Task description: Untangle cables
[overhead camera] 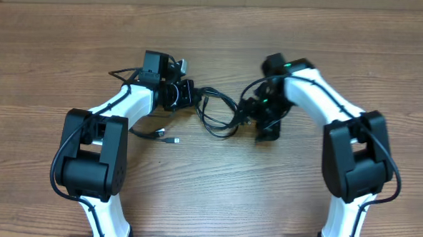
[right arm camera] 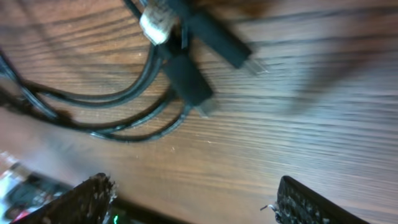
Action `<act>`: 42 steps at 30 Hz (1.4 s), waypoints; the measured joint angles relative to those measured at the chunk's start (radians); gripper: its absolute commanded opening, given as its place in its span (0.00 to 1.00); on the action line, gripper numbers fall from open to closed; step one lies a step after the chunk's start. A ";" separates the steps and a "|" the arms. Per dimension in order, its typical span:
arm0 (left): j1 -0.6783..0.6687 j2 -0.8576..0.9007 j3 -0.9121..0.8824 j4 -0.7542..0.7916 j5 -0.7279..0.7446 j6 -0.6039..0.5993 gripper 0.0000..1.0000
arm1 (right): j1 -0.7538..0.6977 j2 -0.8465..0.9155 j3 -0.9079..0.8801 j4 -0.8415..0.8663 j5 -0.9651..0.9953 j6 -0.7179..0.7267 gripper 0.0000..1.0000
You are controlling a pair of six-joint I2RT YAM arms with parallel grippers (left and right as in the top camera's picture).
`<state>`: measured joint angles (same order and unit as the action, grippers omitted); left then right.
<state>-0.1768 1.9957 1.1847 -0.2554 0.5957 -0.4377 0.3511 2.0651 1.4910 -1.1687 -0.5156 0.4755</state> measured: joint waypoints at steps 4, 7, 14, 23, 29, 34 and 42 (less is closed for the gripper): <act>0.000 0.000 0.000 -0.002 0.002 -0.037 0.04 | 0.099 0.000 -0.001 0.079 0.162 0.195 0.76; 0.000 0.000 0.000 -0.003 0.003 -0.060 0.04 | 0.150 0.000 -0.001 0.111 0.283 0.318 0.69; 0.000 0.000 0.000 -0.004 0.003 -0.079 0.04 | 0.221 0.000 -0.001 0.159 0.451 0.472 0.63; 0.000 0.000 0.000 -0.015 -0.008 -0.081 0.04 | 0.245 -0.007 -0.079 0.157 0.565 0.489 0.64; 0.000 0.000 0.000 -0.020 -0.018 -0.084 0.04 | 0.225 -0.039 -0.124 0.133 0.597 0.414 0.67; 0.000 0.000 0.000 -0.032 -0.056 -0.084 0.04 | 0.154 -0.040 -0.124 0.071 0.598 0.309 0.69; -0.008 0.000 0.000 -0.036 -0.103 -0.084 0.04 | 0.010 -0.041 -0.127 0.051 0.604 0.140 0.77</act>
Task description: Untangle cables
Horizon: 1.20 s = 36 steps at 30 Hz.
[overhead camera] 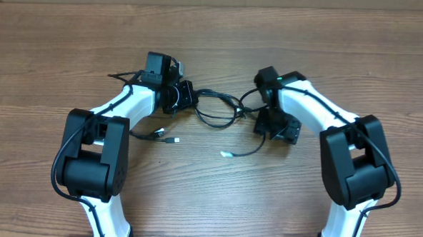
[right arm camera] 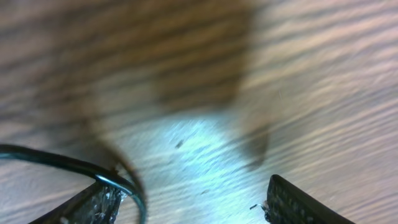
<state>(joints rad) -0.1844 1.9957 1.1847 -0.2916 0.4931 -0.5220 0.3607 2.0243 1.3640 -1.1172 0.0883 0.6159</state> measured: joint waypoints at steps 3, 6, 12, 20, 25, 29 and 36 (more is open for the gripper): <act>0.000 0.000 0.000 0.000 -0.005 0.000 0.04 | -0.037 -0.004 -0.004 0.045 0.009 -0.025 0.77; 0.000 0.000 0.000 -0.001 -0.010 0.000 0.04 | -0.074 -0.006 -0.006 0.120 0.018 -0.038 0.80; 0.000 0.000 0.002 -0.018 -0.007 0.035 0.08 | -0.099 -0.005 -0.016 0.256 -0.002 -0.047 0.91; 0.001 0.000 0.002 -0.001 0.109 0.215 0.12 | -0.099 -0.006 -0.016 0.279 -0.029 -0.049 0.98; 0.001 0.000 0.002 0.002 0.178 0.297 0.04 | -0.103 -0.006 -0.016 0.257 -0.036 -0.056 0.98; 0.000 0.000 0.002 0.003 0.197 0.321 0.04 | -0.139 -0.011 -0.015 0.256 -0.105 -0.079 1.00; -0.047 0.000 0.002 0.004 0.208 0.351 0.04 | -0.264 -0.012 0.003 0.211 -0.364 -0.198 1.00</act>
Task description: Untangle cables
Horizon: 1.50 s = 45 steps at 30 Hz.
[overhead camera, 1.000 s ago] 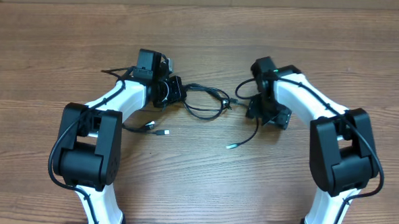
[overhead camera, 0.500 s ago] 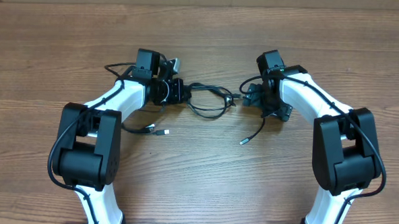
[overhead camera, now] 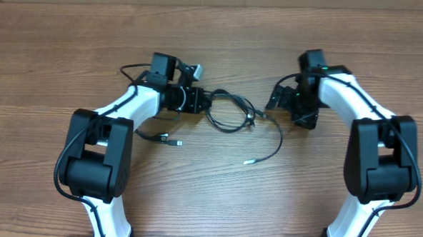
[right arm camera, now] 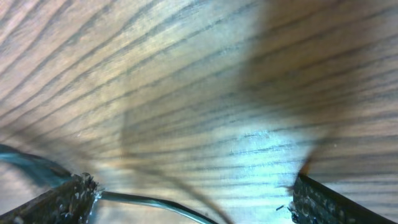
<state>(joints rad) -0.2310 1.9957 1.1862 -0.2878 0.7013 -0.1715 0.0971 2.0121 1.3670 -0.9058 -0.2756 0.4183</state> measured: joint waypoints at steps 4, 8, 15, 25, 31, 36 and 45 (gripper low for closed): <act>-0.039 0.000 0.000 0.008 0.008 0.027 0.04 | -0.081 0.007 0.002 -0.016 -0.217 -0.079 1.00; -0.058 0.000 0.000 0.026 0.051 0.078 0.04 | -0.137 0.010 0.003 -0.024 -0.433 -0.151 0.93; -0.062 0.000 0.000 0.030 0.092 0.133 0.04 | -0.120 0.010 0.006 -0.087 -0.529 -0.196 0.66; -0.050 0.000 0.000 0.030 0.100 0.165 0.04 | 0.046 0.010 0.007 -0.116 -0.407 -0.209 0.32; -0.042 0.000 0.000 0.030 0.100 0.172 0.04 | 0.114 0.010 0.007 -0.055 -0.391 -0.199 0.29; -0.042 0.000 0.000 0.030 0.101 0.172 0.04 | 0.162 0.010 0.007 0.012 -0.386 -0.134 0.59; -0.042 0.000 0.000 0.031 0.111 0.174 0.34 | 0.237 0.010 0.007 0.138 -0.381 -0.013 0.92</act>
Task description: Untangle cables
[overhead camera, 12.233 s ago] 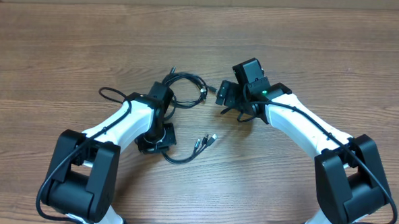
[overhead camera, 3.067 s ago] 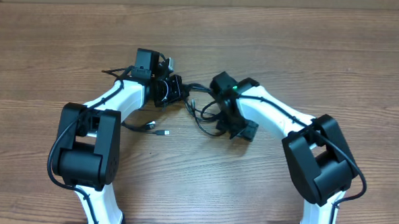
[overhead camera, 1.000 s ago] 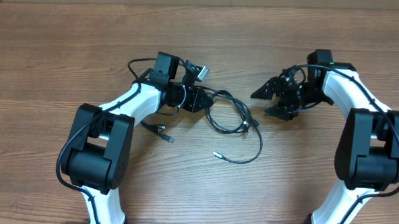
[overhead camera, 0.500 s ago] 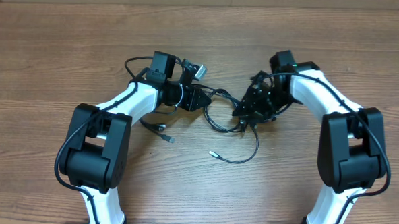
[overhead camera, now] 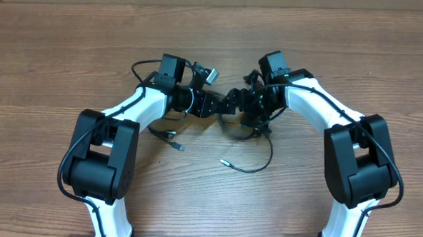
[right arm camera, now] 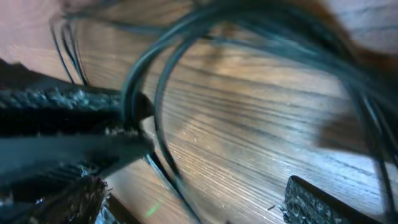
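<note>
A bundle of thin black cables lies tangled at the table's middle. My left gripper is shut on several strands; its black fingers pinch them in the right wrist view. My right gripper sits right beside it, over the tangle. It stands open, its pads wide apart, with one strand running between them. One freed cable curves out toward the front and ends in a plug. Another plug end lies by the left arm.
A white connector sticks up behind the left gripper. More black loops trail behind the left wrist. The wooden table stretches all round; both arm bases stand at the near edge.
My right gripper has moved left from the table's right side to the tangle, close to the left gripper. The left gripper has shifted a little to the right. The freed cable's plug lies farther left.
My right gripper first hovered open over plugs at the tangle while the left held the bundle. Then it was nearer the front with a strand at one finger and one cable end drawn out. Later it was far right with that cable stretched; now it is at the tangle again.
</note>
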Action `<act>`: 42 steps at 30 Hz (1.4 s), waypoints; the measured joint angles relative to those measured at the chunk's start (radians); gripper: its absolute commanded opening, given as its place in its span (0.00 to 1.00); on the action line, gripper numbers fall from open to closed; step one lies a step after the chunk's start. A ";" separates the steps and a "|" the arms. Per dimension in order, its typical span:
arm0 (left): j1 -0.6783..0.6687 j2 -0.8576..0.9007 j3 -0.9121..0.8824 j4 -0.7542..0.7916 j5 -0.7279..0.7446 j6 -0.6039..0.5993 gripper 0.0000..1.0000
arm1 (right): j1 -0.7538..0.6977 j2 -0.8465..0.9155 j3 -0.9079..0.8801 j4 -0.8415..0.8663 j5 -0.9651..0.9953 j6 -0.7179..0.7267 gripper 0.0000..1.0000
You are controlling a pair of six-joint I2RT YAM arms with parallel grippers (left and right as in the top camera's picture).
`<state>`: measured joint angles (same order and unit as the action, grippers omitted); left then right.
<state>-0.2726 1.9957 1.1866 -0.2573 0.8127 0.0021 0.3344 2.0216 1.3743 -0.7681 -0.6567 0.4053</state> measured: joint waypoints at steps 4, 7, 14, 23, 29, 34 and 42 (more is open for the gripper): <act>0.010 0.000 0.000 0.001 -0.024 -0.002 0.53 | -0.006 0.000 0.000 0.015 -0.013 0.031 0.93; 0.022 0.000 0.000 -0.001 -0.029 -0.010 0.55 | -0.006 0.000 0.000 0.020 -0.021 0.042 0.93; 0.049 0.000 0.019 -0.036 -0.022 -0.045 0.58 | -0.006 0.000 0.000 0.044 -0.021 0.055 0.93; 0.093 0.000 0.031 -0.003 -0.001 -0.146 0.56 | 0.000 0.000 0.000 0.082 -0.008 0.065 0.89; 0.081 0.000 0.032 -0.011 -0.074 -0.208 0.45 | 0.002 0.000 0.000 0.108 -0.008 0.066 0.88; 0.043 0.000 0.032 -0.031 -0.230 -0.275 0.49 | 0.009 0.000 0.000 0.126 -0.005 0.066 0.86; 0.011 0.000 0.032 -0.032 -0.357 -0.304 0.52 | 0.039 0.001 0.000 0.168 0.007 0.066 0.85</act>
<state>-0.2615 1.9957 1.2186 -0.2890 0.4561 -0.3016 0.3737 2.0228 1.3746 -0.6003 -0.6495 0.4709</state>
